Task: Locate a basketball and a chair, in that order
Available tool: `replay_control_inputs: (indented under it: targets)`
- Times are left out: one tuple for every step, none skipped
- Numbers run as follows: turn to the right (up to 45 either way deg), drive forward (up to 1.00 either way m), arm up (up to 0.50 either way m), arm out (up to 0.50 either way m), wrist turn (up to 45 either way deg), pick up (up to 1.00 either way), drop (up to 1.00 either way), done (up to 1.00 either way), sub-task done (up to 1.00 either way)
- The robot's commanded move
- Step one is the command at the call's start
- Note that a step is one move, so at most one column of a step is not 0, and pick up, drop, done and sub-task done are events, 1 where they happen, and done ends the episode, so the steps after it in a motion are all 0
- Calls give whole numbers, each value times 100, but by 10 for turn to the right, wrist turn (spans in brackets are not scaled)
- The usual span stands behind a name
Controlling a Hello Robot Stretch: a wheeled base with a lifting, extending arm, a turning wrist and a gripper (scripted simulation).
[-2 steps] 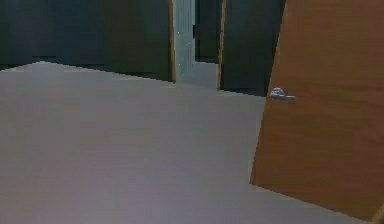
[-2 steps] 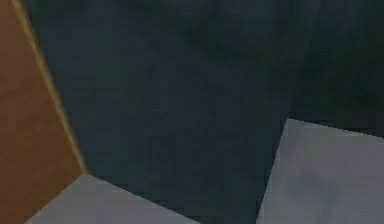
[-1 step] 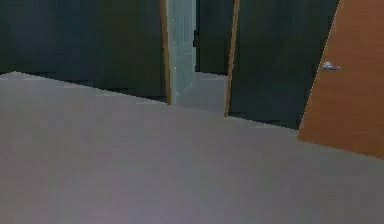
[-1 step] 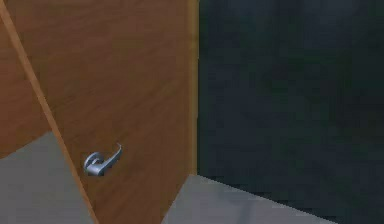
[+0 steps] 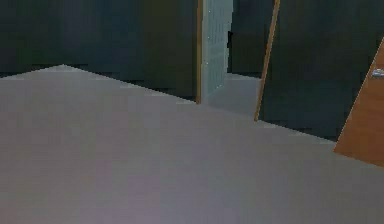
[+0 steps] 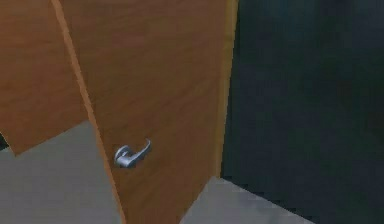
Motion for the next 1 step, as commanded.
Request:
replay_control_inputs:
  targets:
    - [0,30,0,0,0,0,0,0,0]
